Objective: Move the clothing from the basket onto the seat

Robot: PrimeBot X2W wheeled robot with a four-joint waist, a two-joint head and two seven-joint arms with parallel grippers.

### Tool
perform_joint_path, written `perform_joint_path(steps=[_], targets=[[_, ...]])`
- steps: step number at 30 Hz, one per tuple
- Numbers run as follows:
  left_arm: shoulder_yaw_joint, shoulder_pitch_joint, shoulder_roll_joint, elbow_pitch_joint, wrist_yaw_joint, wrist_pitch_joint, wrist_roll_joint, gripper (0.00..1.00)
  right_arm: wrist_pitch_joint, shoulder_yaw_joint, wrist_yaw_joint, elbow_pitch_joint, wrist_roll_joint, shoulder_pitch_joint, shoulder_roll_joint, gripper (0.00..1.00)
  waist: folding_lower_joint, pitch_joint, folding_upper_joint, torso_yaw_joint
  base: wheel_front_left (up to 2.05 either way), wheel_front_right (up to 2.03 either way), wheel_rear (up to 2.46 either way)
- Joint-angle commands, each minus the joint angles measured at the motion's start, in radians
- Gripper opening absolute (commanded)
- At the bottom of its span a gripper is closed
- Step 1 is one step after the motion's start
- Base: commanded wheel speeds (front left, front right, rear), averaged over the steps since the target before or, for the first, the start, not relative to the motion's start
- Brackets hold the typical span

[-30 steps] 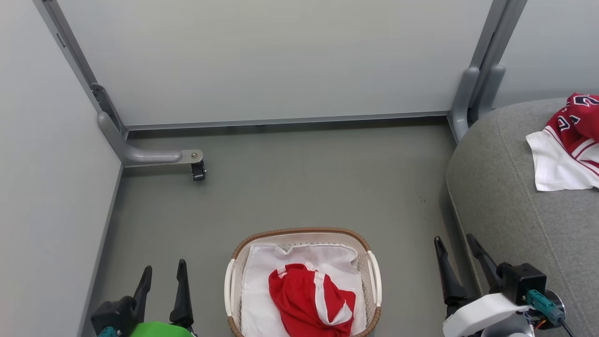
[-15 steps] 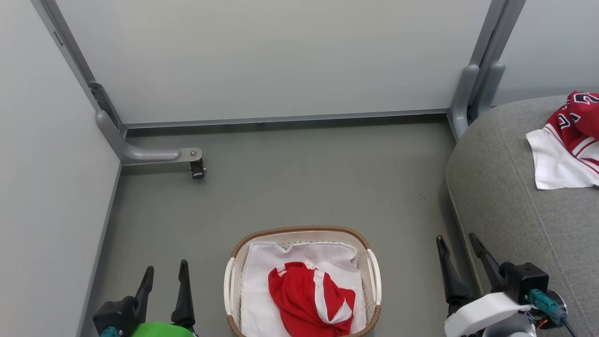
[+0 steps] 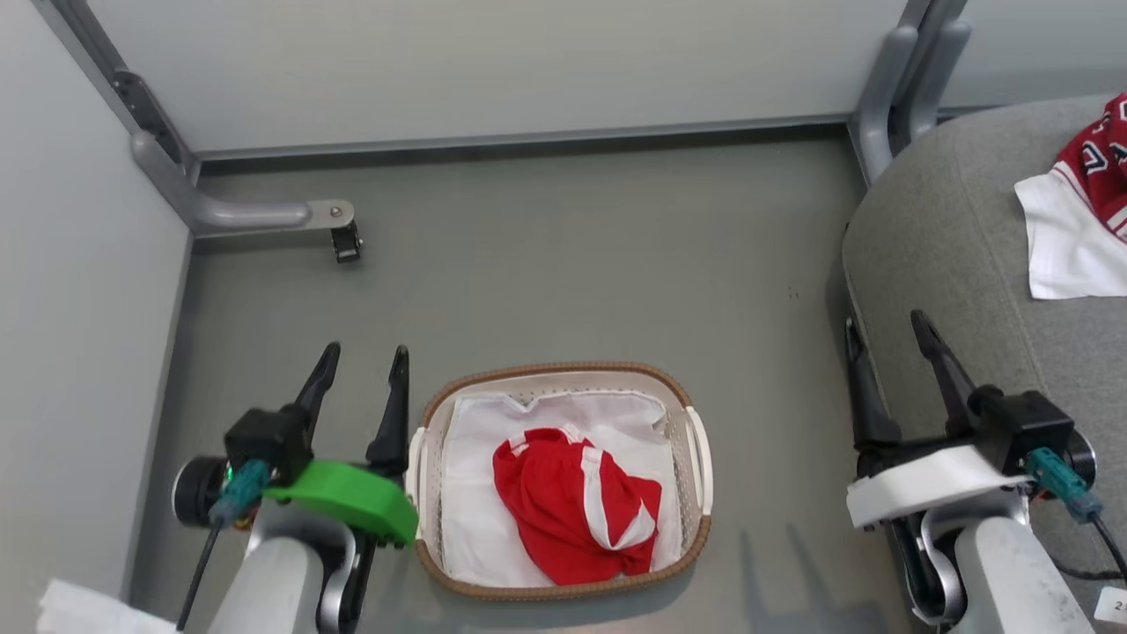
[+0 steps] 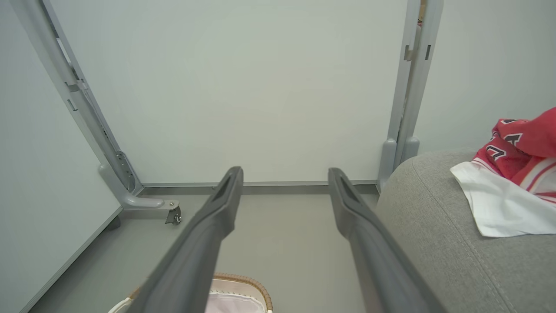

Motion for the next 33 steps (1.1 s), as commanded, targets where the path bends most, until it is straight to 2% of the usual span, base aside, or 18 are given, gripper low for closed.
perform_joint_path(steps=[1,9,15,19,25,33], targets=[[-0.017,-0.063,0.010,0.010,-0.008,0.012,0.014,1.00,-0.002,-0.001,-0.001,-0.018,-0.009,-0.035,-0.004,1.00,0.0001,0.157,0.0000,-0.052,0.00,0.00,0.00],[-0.169,-0.318,0.021,0.176,-0.031,0.063,0.072,1.00,-0.002,0.005,-0.001,-0.091,-0.010,-0.169,-0.003,1.00,0.0001,0.411,0.0000,-0.152,0.00,0.00,0.00],[-0.303,-0.441,0.010,0.338,-0.033,0.075,0.061,1.00,-0.002,0.011,-0.001,-0.134,-0.011,-0.226,-0.003,1.00,0.0001,0.534,0.0000,-0.215,0.00,0.00,0.00],[-0.425,-0.493,0.018,0.428,-0.033,0.091,0.033,1.00,-0.002,0.008,-0.001,-0.162,0.001,-0.246,-0.002,1.00,0.0001,0.588,0.0000,-0.248,0.00,0.00,0.00],[-0.537,-0.566,0.044,0.547,-0.032,0.120,-0.001,1.00,-0.002,0.040,-0.001,-0.211,0.022,-0.270,-0.002,1.00,0.0001,0.653,0.0000,-0.295,0.00,0.00,0.00],[-0.597,-0.682,0.086,0.657,-0.032,0.147,-0.039,1.00,-0.002,0.073,-0.001,-0.248,0.055,-0.274,-0.002,1.00,0.0001,0.713,0.0000,-0.340,0.00,0.00,0.00]])
